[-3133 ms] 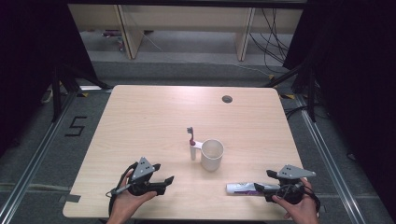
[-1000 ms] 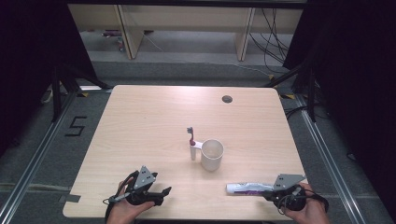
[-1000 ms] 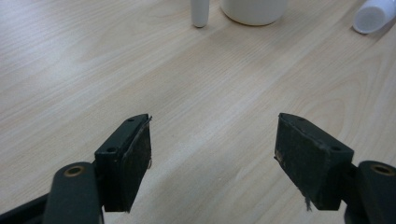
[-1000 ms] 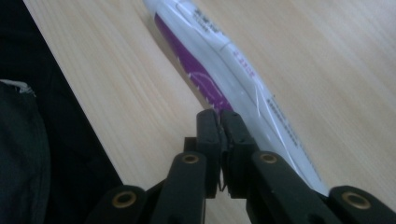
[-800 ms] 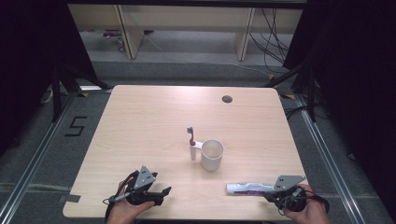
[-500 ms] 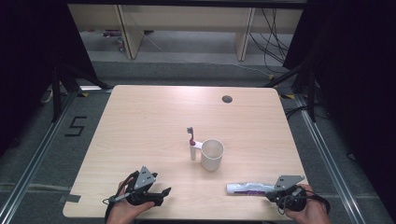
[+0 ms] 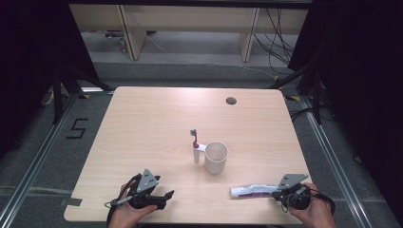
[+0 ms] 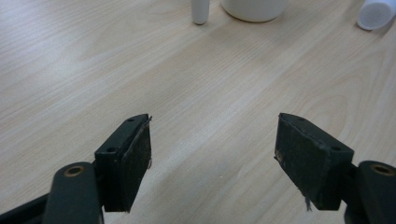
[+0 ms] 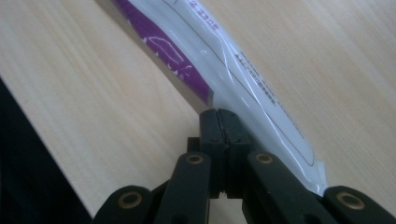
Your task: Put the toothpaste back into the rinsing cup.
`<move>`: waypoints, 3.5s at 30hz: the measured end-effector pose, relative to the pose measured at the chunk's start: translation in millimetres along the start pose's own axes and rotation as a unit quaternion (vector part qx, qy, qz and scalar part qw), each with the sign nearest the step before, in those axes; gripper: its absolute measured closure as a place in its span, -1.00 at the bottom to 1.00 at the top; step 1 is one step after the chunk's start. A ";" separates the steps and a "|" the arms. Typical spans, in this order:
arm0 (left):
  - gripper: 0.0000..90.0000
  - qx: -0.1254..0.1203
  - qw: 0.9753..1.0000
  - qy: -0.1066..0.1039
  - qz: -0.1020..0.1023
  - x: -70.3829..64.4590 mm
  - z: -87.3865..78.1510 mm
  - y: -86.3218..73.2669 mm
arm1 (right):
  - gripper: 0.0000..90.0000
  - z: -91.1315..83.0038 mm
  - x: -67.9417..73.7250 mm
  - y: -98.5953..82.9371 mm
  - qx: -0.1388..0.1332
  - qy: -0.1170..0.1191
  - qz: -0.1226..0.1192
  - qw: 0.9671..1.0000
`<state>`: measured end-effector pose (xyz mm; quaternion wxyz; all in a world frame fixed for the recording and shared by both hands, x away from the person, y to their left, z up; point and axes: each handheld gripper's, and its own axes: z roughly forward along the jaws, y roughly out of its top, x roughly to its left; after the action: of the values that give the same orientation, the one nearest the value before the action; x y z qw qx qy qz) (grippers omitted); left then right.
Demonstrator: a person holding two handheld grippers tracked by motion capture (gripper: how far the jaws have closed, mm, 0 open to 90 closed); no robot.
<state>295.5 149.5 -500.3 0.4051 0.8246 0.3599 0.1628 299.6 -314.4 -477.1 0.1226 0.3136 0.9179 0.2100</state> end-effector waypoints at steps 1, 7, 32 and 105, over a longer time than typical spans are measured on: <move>-0.41 0.000 1.000 0.000 0.000 0.0 0.0 0.1 | 0.99 0.5 -2.4 1.4 0.001 -0.005 -0.005 1.000; -0.41 -0.002 1.000 -0.004 -0.003 -0.6 1.0 -0.2 | 0.99 7.6 -14.6 13.6 0.001 -0.012 -0.006 1.000; -0.41 0.000 1.000 -0.006 0.000 -0.8 1.9 0.1 | 0.93 47.8 -43.3 81.0 0.010 -0.028 -0.005 1.000; -0.41 0.007 1.000 -0.006 0.015 -3.5 1.3 0.5 | -0.06 56.6 -5.8 108.4 0.015 0.002 0.118 0.993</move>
<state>294.0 146.0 -500.6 0.3990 0.8336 0.3464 0.1612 381.1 -223.1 -476.2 0.0904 0.4213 0.8776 0.2100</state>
